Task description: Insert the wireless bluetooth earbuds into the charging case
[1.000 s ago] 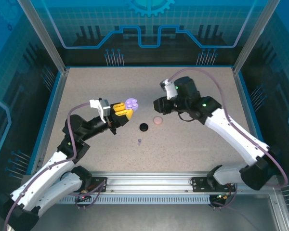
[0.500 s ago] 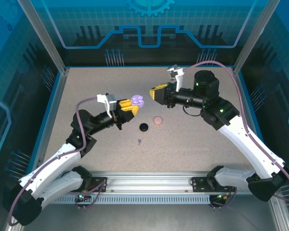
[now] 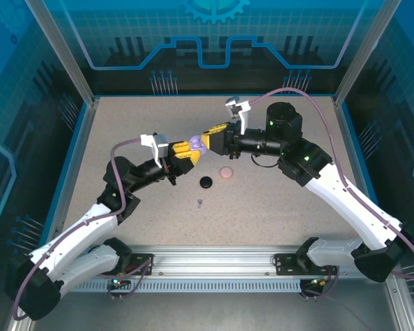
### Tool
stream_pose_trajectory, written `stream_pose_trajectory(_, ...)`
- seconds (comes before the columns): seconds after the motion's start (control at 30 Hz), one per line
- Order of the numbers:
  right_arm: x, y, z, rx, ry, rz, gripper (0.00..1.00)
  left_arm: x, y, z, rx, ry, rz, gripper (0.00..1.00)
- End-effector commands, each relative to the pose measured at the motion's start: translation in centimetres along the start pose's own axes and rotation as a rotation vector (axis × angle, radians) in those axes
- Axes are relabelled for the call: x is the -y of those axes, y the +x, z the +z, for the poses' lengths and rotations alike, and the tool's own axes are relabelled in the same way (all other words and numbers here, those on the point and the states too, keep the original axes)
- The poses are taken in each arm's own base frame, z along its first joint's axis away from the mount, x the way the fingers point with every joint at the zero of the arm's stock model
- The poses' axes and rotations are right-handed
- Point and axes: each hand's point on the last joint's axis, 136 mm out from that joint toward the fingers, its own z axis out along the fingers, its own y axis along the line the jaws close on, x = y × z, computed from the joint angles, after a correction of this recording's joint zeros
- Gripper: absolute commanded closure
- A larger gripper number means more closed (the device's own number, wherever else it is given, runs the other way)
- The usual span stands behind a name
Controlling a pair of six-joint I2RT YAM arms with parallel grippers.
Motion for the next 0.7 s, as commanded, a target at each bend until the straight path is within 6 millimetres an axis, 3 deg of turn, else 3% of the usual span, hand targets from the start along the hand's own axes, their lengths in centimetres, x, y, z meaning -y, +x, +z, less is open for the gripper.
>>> stream_pose_trajectory(0.0,-1.3,-0.9,0.4,0.030,-0.040,-0.017,0.76,1.2,-1.9,0.0,0.056,0.043,0.035,1.00)
stream_pose_trajectory(0.67,0.4,1.2,1.3,-0.008,0.002,0.067,0.76,1.2,-2.4,-0.5,0.085,0.026,0.068,1.00)
